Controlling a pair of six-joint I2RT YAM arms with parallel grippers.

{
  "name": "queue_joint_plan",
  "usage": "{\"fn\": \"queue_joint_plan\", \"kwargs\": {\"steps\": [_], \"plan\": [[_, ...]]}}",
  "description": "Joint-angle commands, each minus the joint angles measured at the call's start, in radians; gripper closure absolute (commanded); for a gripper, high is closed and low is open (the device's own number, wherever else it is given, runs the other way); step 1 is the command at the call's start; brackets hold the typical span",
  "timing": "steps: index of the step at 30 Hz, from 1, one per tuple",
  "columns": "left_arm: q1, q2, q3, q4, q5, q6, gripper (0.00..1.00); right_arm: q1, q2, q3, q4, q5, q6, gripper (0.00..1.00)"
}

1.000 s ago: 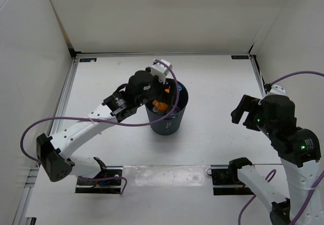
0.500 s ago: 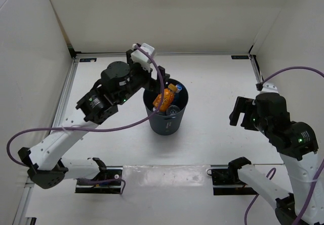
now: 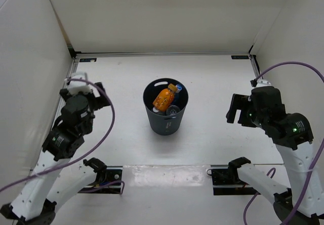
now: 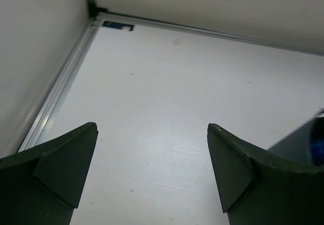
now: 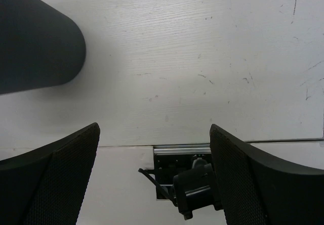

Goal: Put the plastic bottles in the bin

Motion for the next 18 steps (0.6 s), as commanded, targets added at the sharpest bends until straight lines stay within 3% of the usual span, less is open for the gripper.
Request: {"fn": "queue_joint_plan", "kwargs": {"steps": [1, 6, 10, 16, 18], "plan": [[0.071, -0.103, -0.084, -0.109, -0.051, -0.094, 0.00, 0.003, 0.054, 0.012, 0.013, -0.018, -0.012, 0.10], [0.093, -0.235, -0.238, -0.200, -0.074, -0.166, 0.00, 0.008, 0.114, 0.018, 0.043, -0.153, -0.067, 0.10], [0.091, -0.350, -0.327, -0.157, -0.066, -0.148, 0.00, -0.009, 0.122, 0.015, 0.060, -0.193, -0.080, 0.10], [0.093, -0.442, -0.423, -0.132, 0.041, -0.087, 0.00, -0.014, 0.123, 0.010, 0.063, -0.138, -0.081, 0.10], [0.093, -0.441, -0.427, -0.119, 0.151, -0.039, 0.00, -0.020, 0.123, 0.004, 0.062, -0.120, -0.069, 0.10]]}}
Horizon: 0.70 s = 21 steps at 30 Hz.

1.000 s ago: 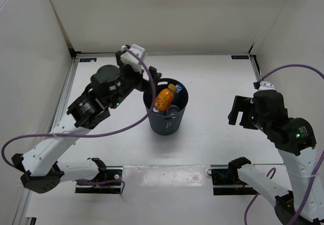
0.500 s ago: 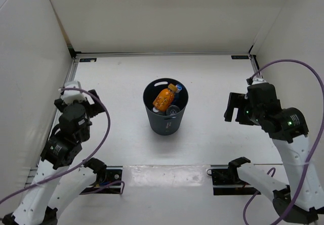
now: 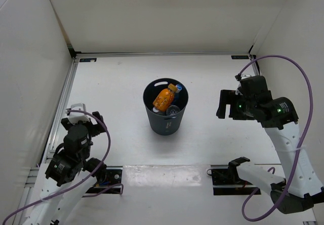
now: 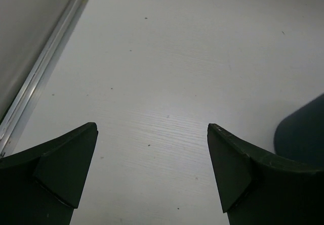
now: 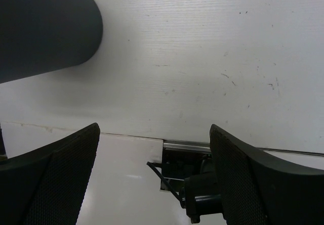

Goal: Put the plastic bottles in the bin

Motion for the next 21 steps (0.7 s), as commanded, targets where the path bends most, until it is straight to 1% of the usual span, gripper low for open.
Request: {"fn": "queue_joint_plan", "kwargs": {"steps": [1, 2, 7, 8, 9, 10, 14, 17, 18, 20, 21], "plan": [[0.009, 0.021, -0.016, 0.035, 0.153, 0.091, 0.00, -0.009, -0.021, -0.003, 0.027, 0.045, -0.008, 0.10], [0.007, 0.028, -0.018, 0.033, 0.189, 0.085, 0.00, -0.008, -0.021, -0.009, 0.024, 0.050, -0.007, 0.10], [0.007, 0.114, 0.021, 0.024, 0.246, 0.074, 0.00, -0.020, -0.025, -0.024, 0.025, 0.068, 0.010, 0.10], [0.007, 0.137, 0.028, 0.019, 0.254, 0.085, 0.00, -0.022, -0.028, -0.028, 0.027, 0.100, 0.013, 0.10], [0.007, 0.148, 0.042, 0.021, 0.292, 0.129, 0.00, -0.020, -0.028, -0.029, 0.021, 0.117, 0.023, 0.10], [0.007, 0.162, 0.056, 0.016, 0.312, 0.136, 0.00, -0.019, -0.027, -0.028, 0.018, 0.133, 0.032, 0.10], [0.007, 0.183, 0.070, 0.010, 0.305, 0.148, 0.00, -0.017, -0.031, -0.026, 0.011, 0.169, 0.047, 0.10], [0.009, 0.161, 0.056, 0.050, 0.302, 0.191, 0.00, -0.018, -0.037, -0.020, 0.016, 0.197, 0.075, 0.10], [0.006, 0.151, 0.041, 0.068, 0.264, 0.188, 0.00, -0.017, -0.038, -0.024, 0.022, 0.224, 0.082, 0.10], [0.007, 0.128, 0.024, 0.102, 0.211, 0.156, 0.00, -0.026, -0.039, -0.029, 0.025, 0.231, 0.117, 0.10], [0.007, 0.107, -0.002, 0.113, 0.200, 0.154, 0.00, -0.026, -0.038, -0.031, 0.027, 0.267, 0.131, 0.10]]}}
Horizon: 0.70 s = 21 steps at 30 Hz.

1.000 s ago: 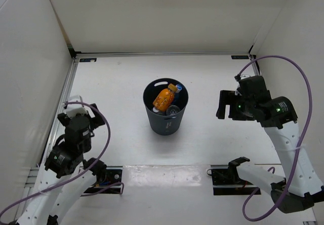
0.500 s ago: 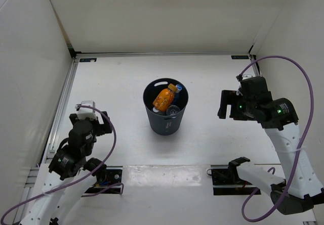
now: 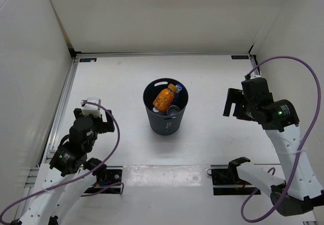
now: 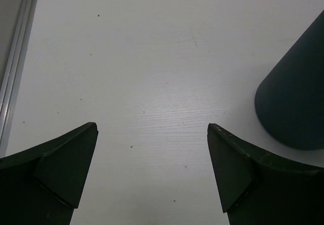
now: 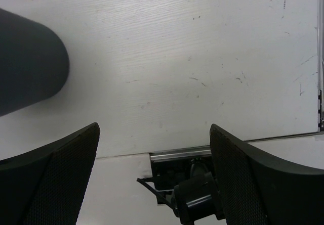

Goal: Put the plastic bottles in the bin

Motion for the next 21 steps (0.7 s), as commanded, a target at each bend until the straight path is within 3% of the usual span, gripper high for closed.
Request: {"fn": "queue_joint_plan", "kwargs": {"steps": [1, 6, 13, 21], "plan": [[0.004, -0.062, -0.038, 0.103, -0.062, 0.007, 0.00, -0.010, -0.013, -0.006, 0.027, 0.097, 0.086, 0.10], [0.007, -0.163, -0.138, 0.151, -0.056, -0.012, 0.00, -0.001, -0.012, -0.014, 0.007, 0.152, 0.133, 0.10], [0.007, -0.193, -0.189, 0.093, -0.059, -0.065, 0.00, 0.007, -0.038, -0.049, 0.014, 0.163, 0.160, 0.10], [0.008, -0.236, -0.242, 0.105, -0.045, 0.039, 0.00, 0.015, -0.048, -0.076, 0.018, 0.166, 0.202, 0.10]]}}
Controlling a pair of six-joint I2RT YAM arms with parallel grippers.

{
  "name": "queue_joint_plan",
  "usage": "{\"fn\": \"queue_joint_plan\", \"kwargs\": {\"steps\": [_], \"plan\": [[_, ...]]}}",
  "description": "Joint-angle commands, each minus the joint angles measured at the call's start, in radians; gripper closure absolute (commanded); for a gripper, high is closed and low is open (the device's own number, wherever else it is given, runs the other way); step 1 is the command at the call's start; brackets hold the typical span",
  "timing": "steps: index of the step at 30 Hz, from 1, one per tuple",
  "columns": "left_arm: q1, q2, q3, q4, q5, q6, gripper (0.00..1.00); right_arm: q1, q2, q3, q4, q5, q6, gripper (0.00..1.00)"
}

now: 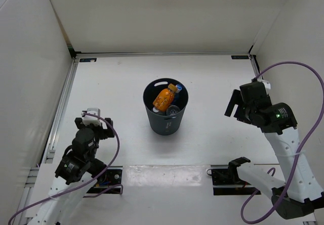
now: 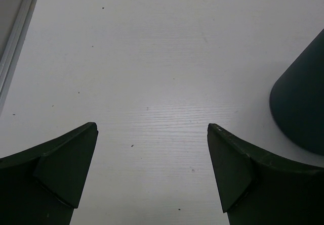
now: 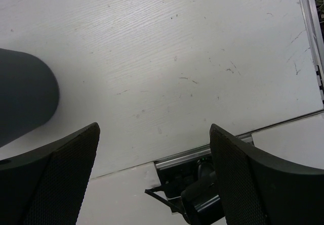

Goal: Put the plastic bottles in the bin

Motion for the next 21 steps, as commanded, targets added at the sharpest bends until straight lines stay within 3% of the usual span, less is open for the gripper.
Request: {"fn": "queue_joint_plan", "kwargs": {"steps": [1, 3, 5, 6, 8, 10, 15, 19, 21], "plan": [[0.005, -0.009, -0.033, 0.020, 0.005, 0.049, 0.00, 0.006, -0.016, -0.014, 0.018, 0.041, 0.031, 0.10], [0.005, -0.011, -0.049, 0.069, 0.070, 0.091, 0.00, 0.013, -0.017, -0.026, 0.019, 0.047, 0.037, 0.10], [0.005, -0.009, -0.075, 0.114, 0.173, 0.226, 0.00, 0.013, -0.017, -0.034, 0.021, 0.050, 0.040, 0.10], [0.005, -0.005, -0.080, 0.119, 0.365, 0.353, 0.00, 0.013, -0.019, -0.041, 0.021, 0.048, 0.040, 0.10], [0.005, 0.012, -0.106, 0.149, 0.401, 0.333, 0.00, 0.021, -0.020, -0.049, 0.026, 0.053, 0.045, 0.10], [0.005, 0.017, -0.133, 0.227, 0.366, 0.221, 0.00, 0.033, -0.022, -0.057, 0.024, 0.061, 0.057, 0.10], [0.003, 0.014, -0.156, 0.274, 0.303, 0.217, 0.00, 0.052, -0.029, -0.069, 0.019, 0.073, 0.084, 0.10], [0.002, 0.002, -0.143, 0.251, 0.095, 0.150, 0.00, 0.068, -0.026, -0.078, 0.018, 0.096, 0.112, 0.10], [0.002, -0.003, -0.133, 0.238, 0.057, 0.144, 0.00, 0.073, -0.020, -0.081, 0.013, 0.102, 0.135, 0.10]]}}
